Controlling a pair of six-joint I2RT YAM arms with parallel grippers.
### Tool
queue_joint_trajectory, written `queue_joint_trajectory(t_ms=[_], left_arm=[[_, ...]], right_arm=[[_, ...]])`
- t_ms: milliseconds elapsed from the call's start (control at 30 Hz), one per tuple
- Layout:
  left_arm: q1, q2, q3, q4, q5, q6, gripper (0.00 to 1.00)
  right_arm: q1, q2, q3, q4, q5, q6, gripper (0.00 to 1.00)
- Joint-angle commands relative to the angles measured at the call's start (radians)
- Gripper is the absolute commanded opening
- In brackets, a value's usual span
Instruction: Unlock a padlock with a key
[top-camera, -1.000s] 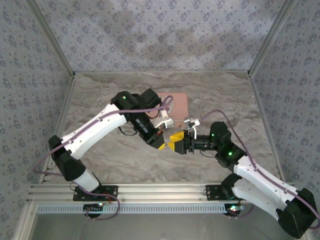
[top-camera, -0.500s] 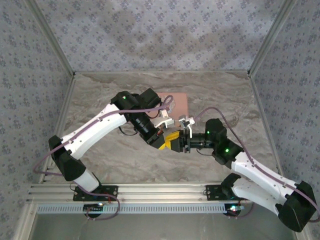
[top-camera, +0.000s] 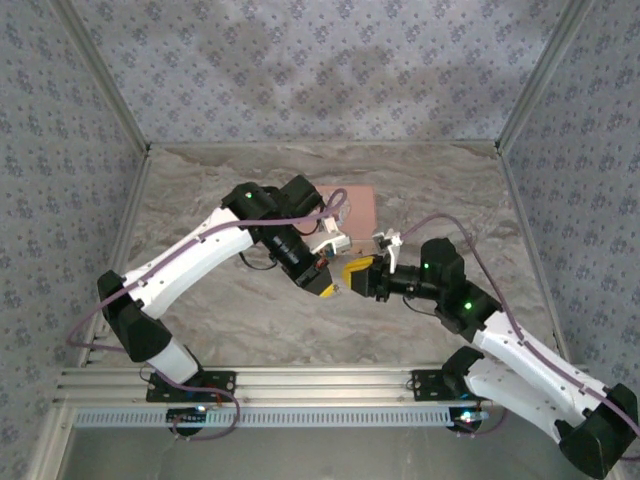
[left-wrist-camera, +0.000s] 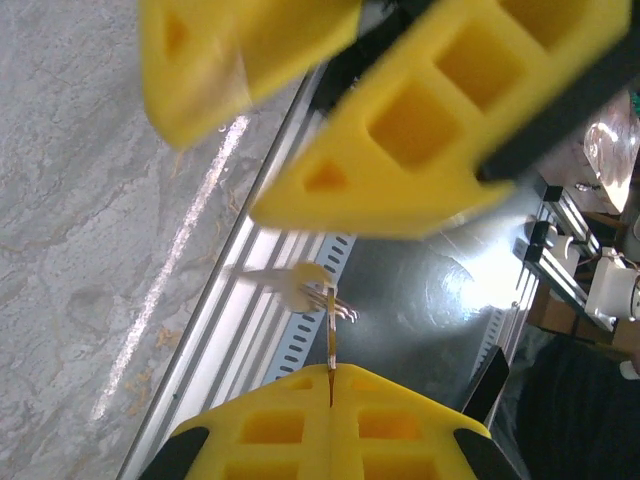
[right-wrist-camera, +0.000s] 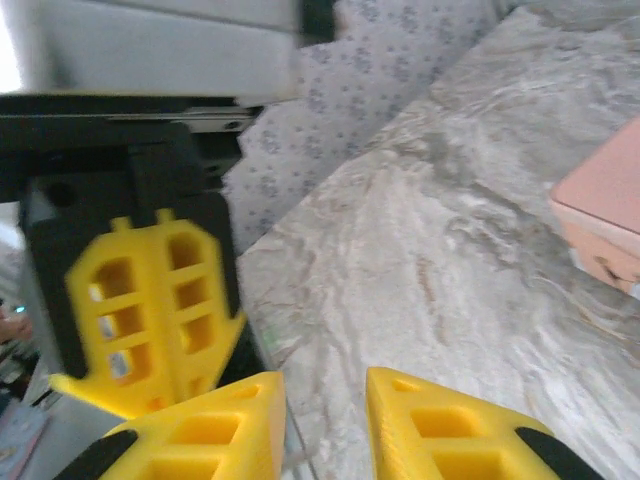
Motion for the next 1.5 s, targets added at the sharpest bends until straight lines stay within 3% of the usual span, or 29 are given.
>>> queue_joint_trajectory(t_ms=[0, 267, 533, 767, 933, 1100, 1233, 1467], left_arm=[[-0.001, -0.015, -0.004, -0.028, 0.041, 0.015, 0.0], [0.0, -0.012, 0.001, -0.03, 0.041, 0.019, 0.0], [0.003, -0.017, 0.002, -0.018, 0.044, 0.02, 0.0], [0.011, -0.027, -0.002, -0.01, 0.04, 0.015, 0.0], [0.017, -0.029, -0.003, -0.006, 0.04, 0.012, 0.0], [0.021, -0.03, -0.005, -0.002, 0.036, 0.01, 0.0], [0.021, -0.034, -0.004, -0.002, 0.035, 0.007, 0.0], [0.028, -0.036, -0.004, 0.006, 0.026, 0.003, 0.0]], right_arm=[[-0.014, -0.034, -0.017, -0.055, 0.051, 0.002, 0.3], [-0.017, -0.041, -0.034, 0.108, -0.116, 0.073, 0.46], [0.004, 0.047, -0.03, 0.202, -0.233, 0.106, 0.47], [0.019, 0.065, -0.031, 0.208, -0.251, 0.096, 0.34], [0.023, 0.066, -0.033, 0.21, -0.27, 0.098, 0.16], [0.025, 0.065, -0.032, 0.193, -0.279, 0.089, 0.23], [0.024, 0.062, -0.039, 0.193, -0.279, 0.089, 0.2], [0.024, 0.056, -0.038, 0.184, -0.281, 0.079, 0.0]])
